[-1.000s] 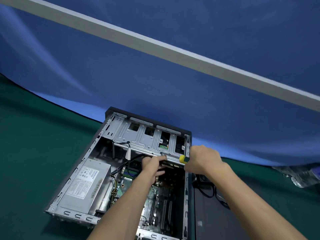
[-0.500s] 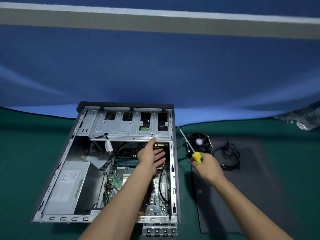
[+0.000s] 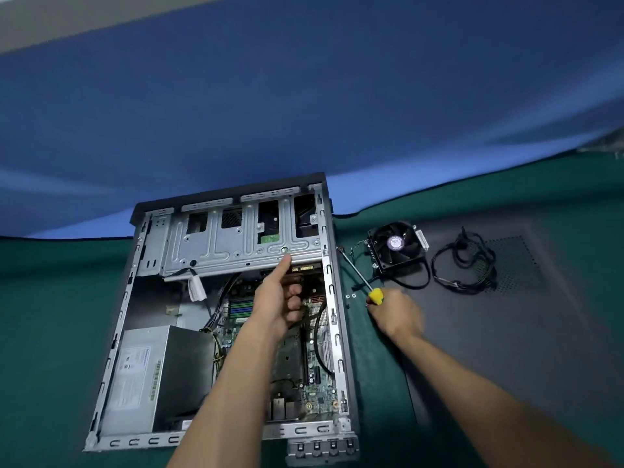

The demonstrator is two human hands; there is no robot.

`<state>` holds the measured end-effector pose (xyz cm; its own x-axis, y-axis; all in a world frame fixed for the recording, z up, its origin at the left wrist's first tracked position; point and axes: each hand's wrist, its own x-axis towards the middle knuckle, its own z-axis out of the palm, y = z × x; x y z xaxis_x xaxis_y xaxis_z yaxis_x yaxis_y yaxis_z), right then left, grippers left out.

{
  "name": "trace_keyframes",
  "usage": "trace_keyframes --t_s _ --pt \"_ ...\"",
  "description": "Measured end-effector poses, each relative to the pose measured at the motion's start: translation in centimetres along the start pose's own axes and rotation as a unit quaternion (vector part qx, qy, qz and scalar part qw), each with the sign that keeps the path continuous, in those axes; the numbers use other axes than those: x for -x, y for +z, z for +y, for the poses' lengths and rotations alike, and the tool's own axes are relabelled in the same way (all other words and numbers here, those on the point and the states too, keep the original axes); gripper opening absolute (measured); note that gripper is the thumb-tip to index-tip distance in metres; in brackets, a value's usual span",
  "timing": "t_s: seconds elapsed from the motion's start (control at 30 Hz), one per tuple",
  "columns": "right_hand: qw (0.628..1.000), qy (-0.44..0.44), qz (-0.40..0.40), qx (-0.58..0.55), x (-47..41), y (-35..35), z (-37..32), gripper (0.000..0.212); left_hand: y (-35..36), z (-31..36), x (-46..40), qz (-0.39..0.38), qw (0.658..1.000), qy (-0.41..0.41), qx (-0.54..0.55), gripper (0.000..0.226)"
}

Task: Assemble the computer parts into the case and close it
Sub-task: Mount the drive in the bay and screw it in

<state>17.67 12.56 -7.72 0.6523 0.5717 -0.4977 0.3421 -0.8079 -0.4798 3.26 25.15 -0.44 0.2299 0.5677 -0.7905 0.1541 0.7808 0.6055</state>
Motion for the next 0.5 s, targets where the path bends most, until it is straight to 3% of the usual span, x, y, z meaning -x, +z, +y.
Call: trace_keyframes --t_s 0.17,0.3,0.43,0.5 --pt "1.0 -0.001 -0.005 0.014 -0.6 0.1 -0.3 0.005 -0.3 0.3 0.0 -0.016 1.0 -0.018 -0.006 0.038" --pt "1.0 0.007 -0.015 0.001 -0.8 0.1 -0.2 0.025 0.0 0.3 0.2 -0.009 1.0 -0.017 0.007 0.035" --pt "1.0 0.015 -0.013 0.012 -1.0 0.4 -0.4 0.011 0.4 0.4 0.3 0.005 1.0 -0.012 0.01 0.033" --pt "0.999 0.022 -0.01 0.021 -1.2 0.5 -0.6 0.015 0.4 0.4 0.3 0.006 1.0 -0.013 0.006 0.034"
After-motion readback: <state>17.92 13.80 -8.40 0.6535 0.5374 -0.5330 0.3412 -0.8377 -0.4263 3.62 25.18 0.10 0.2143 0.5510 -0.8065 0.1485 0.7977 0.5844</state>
